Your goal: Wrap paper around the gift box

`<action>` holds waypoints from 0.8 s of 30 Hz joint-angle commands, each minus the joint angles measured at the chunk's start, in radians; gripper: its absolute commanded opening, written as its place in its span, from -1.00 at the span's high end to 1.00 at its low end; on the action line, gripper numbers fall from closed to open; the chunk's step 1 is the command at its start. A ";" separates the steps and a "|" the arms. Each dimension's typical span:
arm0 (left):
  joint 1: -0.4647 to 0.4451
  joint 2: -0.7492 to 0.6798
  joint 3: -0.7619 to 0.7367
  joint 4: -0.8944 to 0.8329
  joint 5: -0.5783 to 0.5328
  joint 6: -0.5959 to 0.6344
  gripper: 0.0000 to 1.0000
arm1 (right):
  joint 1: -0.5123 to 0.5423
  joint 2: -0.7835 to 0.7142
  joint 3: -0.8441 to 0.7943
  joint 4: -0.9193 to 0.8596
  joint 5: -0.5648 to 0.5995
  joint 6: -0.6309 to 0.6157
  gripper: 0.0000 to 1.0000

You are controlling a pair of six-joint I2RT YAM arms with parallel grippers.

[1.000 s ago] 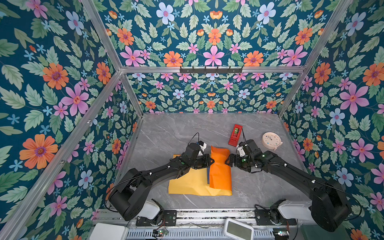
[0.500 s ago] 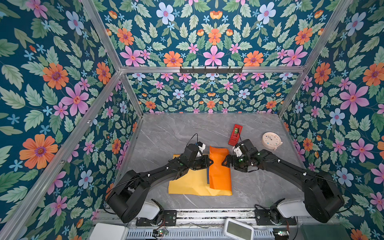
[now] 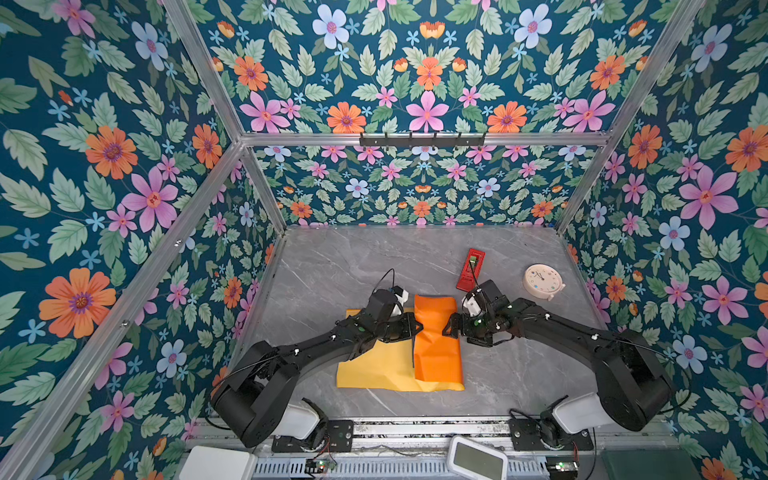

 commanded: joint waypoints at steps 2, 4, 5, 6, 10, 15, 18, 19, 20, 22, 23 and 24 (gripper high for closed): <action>0.001 0.000 0.013 -0.050 -0.039 0.046 0.82 | 0.005 0.018 -0.003 -0.017 0.019 -0.023 -0.86; 0.001 -0.007 0.021 -0.079 -0.055 0.058 0.61 | 0.006 0.024 -0.004 -0.023 0.023 -0.024 -0.86; 0.001 -0.013 0.025 -0.101 -0.074 0.066 0.48 | 0.006 0.025 -0.007 -0.025 0.025 -0.027 -0.86; 0.001 -0.020 0.030 -0.123 -0.091 0.074 0.37 | 0.006 0.026 -0.009 -0.026 0.026 -0.026 -0.86; 0.000 -0.051 0.045 -0.196 -0.158 0.096 -0.04 | 0.007 0.027 -0.013 -0.033 0.029 -0.032 -0.85; -0.002 0.001 0.081 -0.247 -0.111 0.109 -0.29 | 0.007 0.026 -0.015 -0.039 0.036 -0.038 -0.84; -0.003 0.032 0.090 -0.219 -0.053 0.095 -0.33 | 0.007 0.027 -0.012 -0.037 0.038 -0.039 -0.84; -0.002 0.040 0.095 -0.209 -0.038 0.087 -0.33 | 0.008 0.027 -0.012 -0.036 0.038 -0.039 -0.84; -0.003 0.049 0.098 -0.210 -0.027 0.082 -0.33 | 0.009 0.029 -0.010 -0.036 0.039 -0.040 -0.84; -0.005 0.064 0.101 -0.216 -0.018 0.073 -0.33 | 0.009 0.032 -0.005 -0.036 0.040 -0.042 -0.84; -0.006 0.073 0.099 -0.216 -0.014 0.071 -0.31 | 0.007 0.033 -0.002 -0.036 0.041 -0.045 -0.84; -0.006 0.080 0.099 -0.219 -0.010 0.068 -0.30 | 0.008 0.035 0.001 -0.035 0.042 -0.046 -0.84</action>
